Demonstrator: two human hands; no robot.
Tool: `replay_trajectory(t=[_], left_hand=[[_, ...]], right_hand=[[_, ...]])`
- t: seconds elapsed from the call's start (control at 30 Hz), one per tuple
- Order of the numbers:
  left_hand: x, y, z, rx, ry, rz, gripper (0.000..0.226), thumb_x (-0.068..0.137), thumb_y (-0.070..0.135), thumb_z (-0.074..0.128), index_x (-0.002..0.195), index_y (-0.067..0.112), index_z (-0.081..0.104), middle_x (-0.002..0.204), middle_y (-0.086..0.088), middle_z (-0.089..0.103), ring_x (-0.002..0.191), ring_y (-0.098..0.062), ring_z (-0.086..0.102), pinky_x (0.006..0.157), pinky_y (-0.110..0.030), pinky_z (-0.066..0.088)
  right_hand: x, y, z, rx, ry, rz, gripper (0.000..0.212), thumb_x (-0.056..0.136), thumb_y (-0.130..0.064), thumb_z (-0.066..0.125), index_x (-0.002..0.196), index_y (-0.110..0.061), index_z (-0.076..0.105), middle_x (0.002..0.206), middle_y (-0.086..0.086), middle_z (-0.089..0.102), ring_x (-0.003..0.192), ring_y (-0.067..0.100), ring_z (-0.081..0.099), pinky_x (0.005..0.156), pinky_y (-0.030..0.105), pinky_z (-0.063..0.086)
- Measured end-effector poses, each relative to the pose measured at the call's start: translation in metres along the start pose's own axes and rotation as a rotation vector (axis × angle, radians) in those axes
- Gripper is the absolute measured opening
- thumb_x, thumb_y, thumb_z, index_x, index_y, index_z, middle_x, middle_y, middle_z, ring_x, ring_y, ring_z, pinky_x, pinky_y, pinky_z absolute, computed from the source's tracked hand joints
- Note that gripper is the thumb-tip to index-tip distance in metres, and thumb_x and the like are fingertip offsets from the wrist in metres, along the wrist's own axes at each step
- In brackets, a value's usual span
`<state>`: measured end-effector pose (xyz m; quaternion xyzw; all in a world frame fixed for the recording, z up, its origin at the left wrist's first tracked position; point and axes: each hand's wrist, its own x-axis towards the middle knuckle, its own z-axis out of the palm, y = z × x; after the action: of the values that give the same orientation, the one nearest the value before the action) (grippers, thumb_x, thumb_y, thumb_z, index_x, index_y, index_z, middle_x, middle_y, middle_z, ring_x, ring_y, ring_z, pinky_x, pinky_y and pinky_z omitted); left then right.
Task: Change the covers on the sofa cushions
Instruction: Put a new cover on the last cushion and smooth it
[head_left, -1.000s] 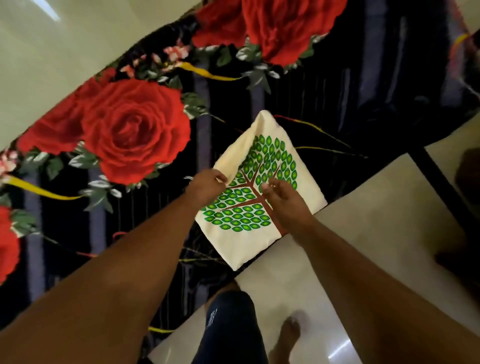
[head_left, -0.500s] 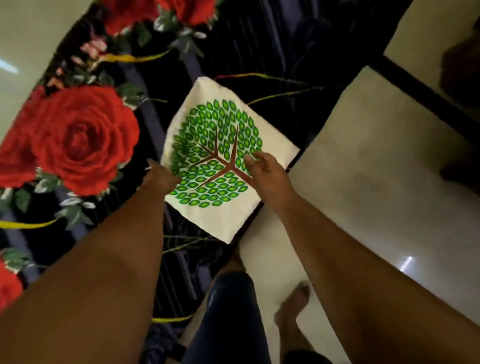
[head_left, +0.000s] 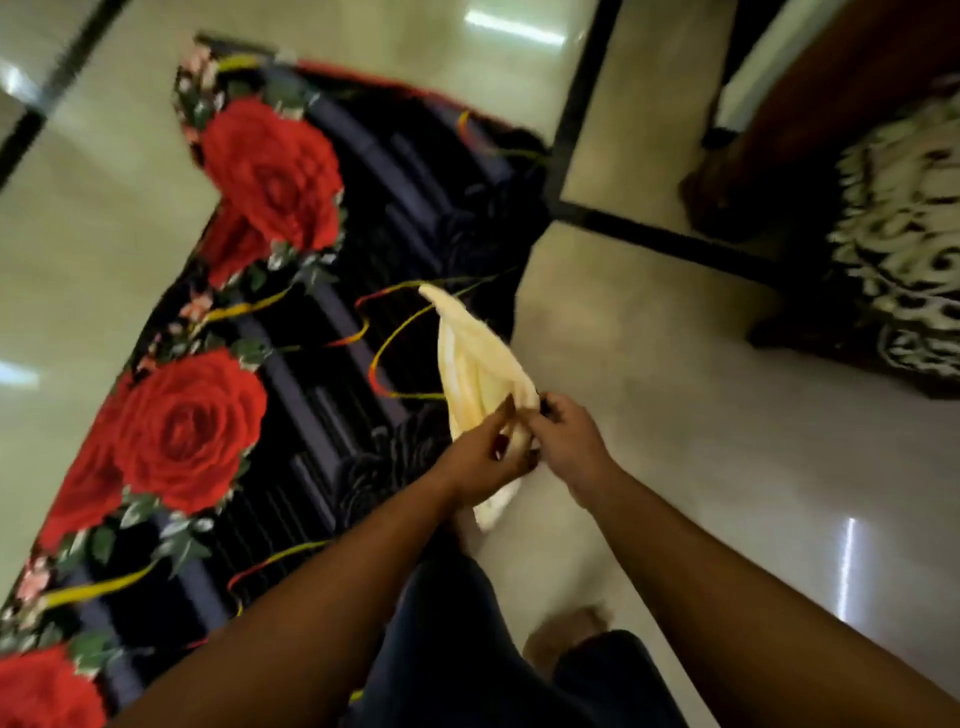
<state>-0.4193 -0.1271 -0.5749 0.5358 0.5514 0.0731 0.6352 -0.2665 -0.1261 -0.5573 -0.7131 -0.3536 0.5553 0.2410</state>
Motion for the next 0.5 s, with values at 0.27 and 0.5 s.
replay_trajectory(t=[0.27, 0.5], left_hand=[[-0.048, 0.202, 0.197, 0.857, 0.255, 0.715, 0.086, 0.072, 0.045, 0.076, 0.147, 0.029, 0.036, 0.142, -0.001, 0.046, 0.129, -0.026, 0.044, 0.109, -0.045, 0.035], [-0.045, 0.310, 0.390, 1.105, 0.009, 1.080, 0.023, 0.088, 0.044, 0.062, 0.102, 0.027, 0.063, 0.102, 0.003, 0.067, 0.100, -0.024, 0.064, 0.100, -0.042, 0.042]], right_hand=[[-0.184, 0.048, -0.268, 0.172, 0.363, -0.159, 0.019, 0.104, -0.020, 0.047, 0.104, -0.017, 0.066, 0.099, 0.006, 0.071, 0.093, 0.026, 0.066, 0.085, 0.042, 0.055], [-0.296, 0.127, -0.436, -0.167, 0.489, -0.178, 0.064, 0.076, -0.049, 0.083, 0.125, -0.019, 0.055, 0.109, -0.002, 0.063, 0.100, 0.020, 0.062, 0.081, 0.032, 0.049]])
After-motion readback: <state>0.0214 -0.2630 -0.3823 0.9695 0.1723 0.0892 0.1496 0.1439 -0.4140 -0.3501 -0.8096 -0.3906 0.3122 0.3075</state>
